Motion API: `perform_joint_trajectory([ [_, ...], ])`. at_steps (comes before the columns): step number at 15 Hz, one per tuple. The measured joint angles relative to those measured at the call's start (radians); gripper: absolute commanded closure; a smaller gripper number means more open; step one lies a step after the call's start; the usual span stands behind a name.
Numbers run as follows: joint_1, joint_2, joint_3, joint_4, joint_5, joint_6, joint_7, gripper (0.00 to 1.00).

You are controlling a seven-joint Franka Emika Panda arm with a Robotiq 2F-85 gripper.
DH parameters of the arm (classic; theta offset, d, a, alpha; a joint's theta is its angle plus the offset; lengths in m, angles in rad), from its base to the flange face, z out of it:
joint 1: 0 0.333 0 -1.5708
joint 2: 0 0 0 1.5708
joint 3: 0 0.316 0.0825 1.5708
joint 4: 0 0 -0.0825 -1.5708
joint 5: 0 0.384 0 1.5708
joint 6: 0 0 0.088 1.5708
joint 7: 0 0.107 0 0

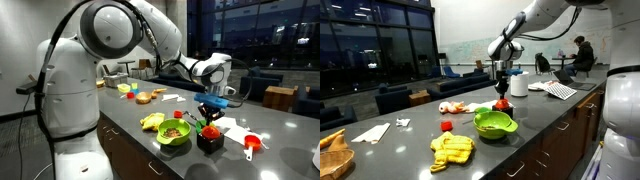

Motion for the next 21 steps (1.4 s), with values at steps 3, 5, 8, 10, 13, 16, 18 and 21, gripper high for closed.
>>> perform_joint_trajectory([
  [3, -0.006, 0.012, 0.0, 0.004, 0.006, -0.001, -0.012, 1.0],
  [5, -0.01, 0.02, 0.0, 0.009, 0.012, -0.003, -0.016, 1.0],
  [8, -0.015, 0.029, 0.0, 0.01, 0.022, -0.006, -0.026, 1.0],
  [10, -0.017, 0.031, 0.0, 0.011, 0.023, -0.008, -0.028, 1.0],
  [13, -0.017, 0.032, 0.001, 0.013, 0.023, -0.011, -0.028, 1.0],
  [16, -0.017, 0.033, 0.001, 0.014, 0.023, -0.012, -0.028, 1.0],
  [18, -0.017, 0.033, 0.001, 0.015, 0.023, -0.013, -0.028, 1.0],
  [21, -0.017, 0.034, 0.001, 0.015, 0.023, -0.013, -0.028, 1.0],
])
